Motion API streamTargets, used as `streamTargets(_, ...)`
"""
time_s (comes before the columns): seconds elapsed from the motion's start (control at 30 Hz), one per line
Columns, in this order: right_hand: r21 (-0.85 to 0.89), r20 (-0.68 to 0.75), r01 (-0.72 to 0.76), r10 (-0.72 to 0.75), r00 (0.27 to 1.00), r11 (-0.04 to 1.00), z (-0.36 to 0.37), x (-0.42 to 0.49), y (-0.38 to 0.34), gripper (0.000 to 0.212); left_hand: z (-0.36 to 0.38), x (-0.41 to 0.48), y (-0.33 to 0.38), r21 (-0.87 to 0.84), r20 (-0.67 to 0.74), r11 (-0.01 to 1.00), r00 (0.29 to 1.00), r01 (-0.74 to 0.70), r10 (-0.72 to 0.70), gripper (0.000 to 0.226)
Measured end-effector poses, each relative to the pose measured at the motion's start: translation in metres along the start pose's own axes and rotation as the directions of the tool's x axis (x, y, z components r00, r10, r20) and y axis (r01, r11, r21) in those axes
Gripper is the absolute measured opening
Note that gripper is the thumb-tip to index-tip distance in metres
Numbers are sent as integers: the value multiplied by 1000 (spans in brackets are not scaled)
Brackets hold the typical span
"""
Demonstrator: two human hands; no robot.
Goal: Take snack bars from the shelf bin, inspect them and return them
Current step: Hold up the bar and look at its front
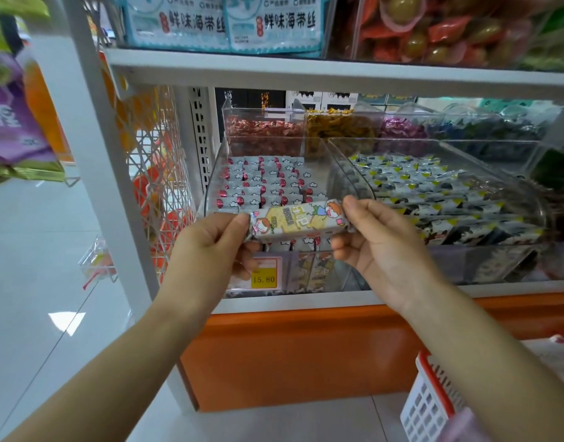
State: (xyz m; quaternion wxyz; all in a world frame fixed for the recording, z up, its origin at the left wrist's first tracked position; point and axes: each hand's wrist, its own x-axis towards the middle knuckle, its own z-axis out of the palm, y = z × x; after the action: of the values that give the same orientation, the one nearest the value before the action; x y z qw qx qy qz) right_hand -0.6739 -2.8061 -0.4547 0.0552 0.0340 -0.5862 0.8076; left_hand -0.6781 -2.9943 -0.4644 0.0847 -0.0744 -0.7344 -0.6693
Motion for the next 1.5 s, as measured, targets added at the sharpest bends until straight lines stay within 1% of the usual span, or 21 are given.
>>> streamTargets(0.07, 23, -6, -17, 17, 1000, 1000, 1, 0, 0, 20, 0, -1, 3, 52, -20, 997, 998, -54, 55, 32)
streamTargets(0.13, 54, -15, -39, 40, 999, 998, 2, 0, -1, 22, -1, -2, 6, 38, -24, 997, 997, -69, 70, 33)
streamTargets(0.2, 85, -31, -69, 72, 997, 994, 3, 1, -2, 22, 0, -4, 8, 3, -10, 998, 998, -56, 56, 34)
streamTargets(0.37, 196, -51, -147, 160, 986, 969, 3, 3, -2, 20, -2, -2, 5, -147, 63, 989, 998, 29, -20, 37)
streamTargets(0.43, 231, -48, -172, 188, 981, 958, 2, 4, -3, 17, -3, -1, 5, -159, 99, 987, 995, 29, -13, 37)
streamTargets(0.53, 251, -47, -189, 207, 977, 949, 0, 5, -5, 18, -4, 1, 5, -169, 159, 985, 987, 40, -13, 37)
streamTargets(0.6, 259, -37, -180, 196, 980, 949, 0, 5, -6, 20, -5, 1, 5, -209, 203, 974, 978, 88, -45, 38)
streamTargets(0.7, 261, 13, -165, 168, 986, 951, 1, 3, -8, 21, -6, 1, 6, -288, 237, 936, 962, 204, -137, 41)
streamTargets(0.73, 261, 33, -163, 160, 987, 951, 1, 2, -8, 22, -6, 1, 6, -313, 242, 917, 954, 248, -175, 39)
streamTargets(0.8, 255, 65, -162, 151, 986, 953, 1, 0, -9, 24, -5, 0, 7, -357, 260, 878, 936, 320, -235, 27)
streamTargets(0.87, 242, 75, -165, 151, 986, 956, 1, 0, -10, 27, -5, 1, 6, -387, 280, 850, 924, 358, -261, 21)
streamTargets(0.93, 230, 66, -164, 153, 986, 959, 1, 0, -10, 27, -5, 1, 6, -390, 277, 852, 927, 348, -252, 27)
streamTargets(0.97, 219, 55, -159, 151, 987, 963, 0, 0, -10, 25, -6, 2, 6, -382, 265, 864, 934, 328, -238, 29)
streamTargets(1.07, 125, 22, -108, 106, 994, 986, -3, 1, -10, 14, -8, 2, 6, -333, 217, 914, 962, 234, -167, 24)
streamTargets(1.13, 58, 13, -61, 60, 998, 996, -4, 1, -9, 13, -10, 3, 6, -265, 187, 952, 976, 156, -108, 21)
streamTargets(1.2, -13, 17, -1, 2, 1000, 1000, -6, 0, -7, 13, -10, 3, 7, -235, 174, 966, 982, 111, -71, 20)
streamTargets(1.3, -121, 9, 88, -87, 996, 989, -8, 1, -4, 3, -10, 3, 11, -276, 176, 952, 981, 132, -85, 20)
streamTargets(1.33, -156, 11, 107, -107, 994, 982, -9, 1, -3, 2, -10, 3, 12, -298, 182, 943, 979, 148, -96, 21)
streamTargets(1.43, -286, 57, 149, -138, 989, 946, -10, 1, -1, 16, -11, 4, 16, -326, 189, 927, 974, 186, -128, 26)
streamTargets(1.5, -369, 92, 178, -155, 984, 912, -9, 1, 1, 22, -12, 3, 17, -298, 189, 937, 974, 180, -127, 21)
